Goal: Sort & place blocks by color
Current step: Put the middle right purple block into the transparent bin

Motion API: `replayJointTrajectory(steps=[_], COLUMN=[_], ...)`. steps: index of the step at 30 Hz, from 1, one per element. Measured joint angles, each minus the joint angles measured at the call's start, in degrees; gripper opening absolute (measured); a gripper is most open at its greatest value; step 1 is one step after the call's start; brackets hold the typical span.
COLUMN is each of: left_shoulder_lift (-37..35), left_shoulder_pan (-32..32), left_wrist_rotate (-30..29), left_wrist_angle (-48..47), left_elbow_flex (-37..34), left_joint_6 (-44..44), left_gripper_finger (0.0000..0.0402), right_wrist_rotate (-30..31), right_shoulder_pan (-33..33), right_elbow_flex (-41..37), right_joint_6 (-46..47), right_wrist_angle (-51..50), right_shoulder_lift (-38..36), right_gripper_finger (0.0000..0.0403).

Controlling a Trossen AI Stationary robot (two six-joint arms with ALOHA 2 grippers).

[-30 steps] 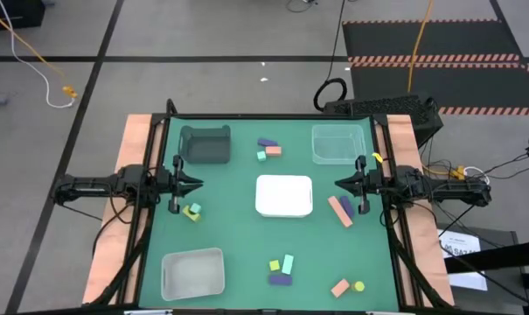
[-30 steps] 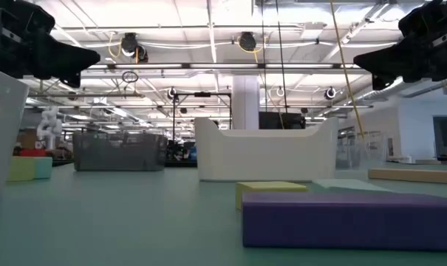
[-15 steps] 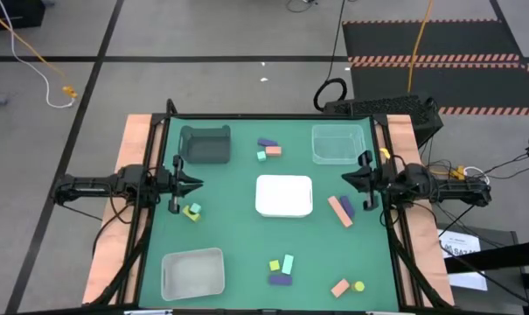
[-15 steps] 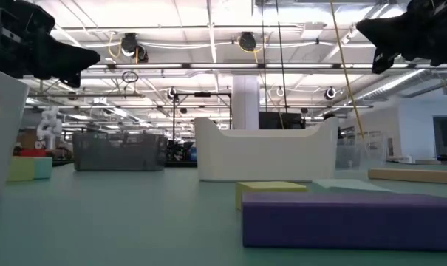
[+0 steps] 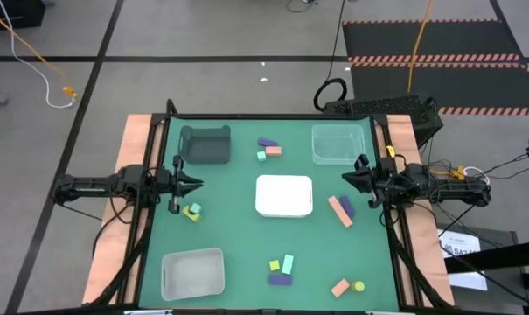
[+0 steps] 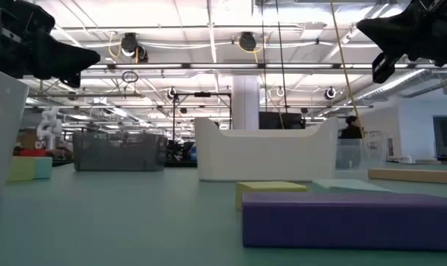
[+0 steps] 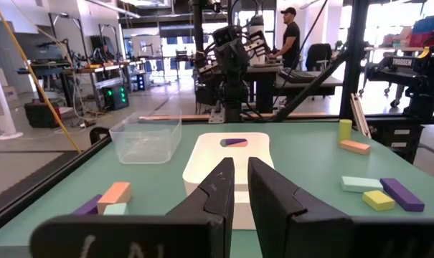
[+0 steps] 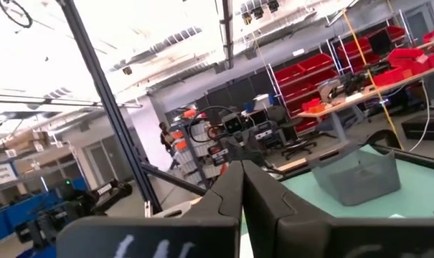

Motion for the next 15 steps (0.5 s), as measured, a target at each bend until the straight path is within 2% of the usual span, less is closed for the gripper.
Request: replayJointTrajectory(steps=[9,15], left_shoulder_lift=[0.00,0.01], left_shoulder_pan=[0.01,0.02], left_wrist_rotate=[0.00,-0.01], left_wrist_angle=[-0.02,-0.02], left_elbow_flex=[0.01,0.02], left_joint_6=[0.00,0.01], left_gripper_finger=[0.0047,0.0047], right_wrist_rotate=[2.42,10.68], right_shoulder_pan=[-0.04,-0.04], right_elbow_flex=[0.00,0.00], right_joint_6=[0.06,0.30], right_wrist_angle=[1.84,2.74], right_shoulder_lift=[0.02,0.02], right_gripper_finger=[0.0000,0.0000])
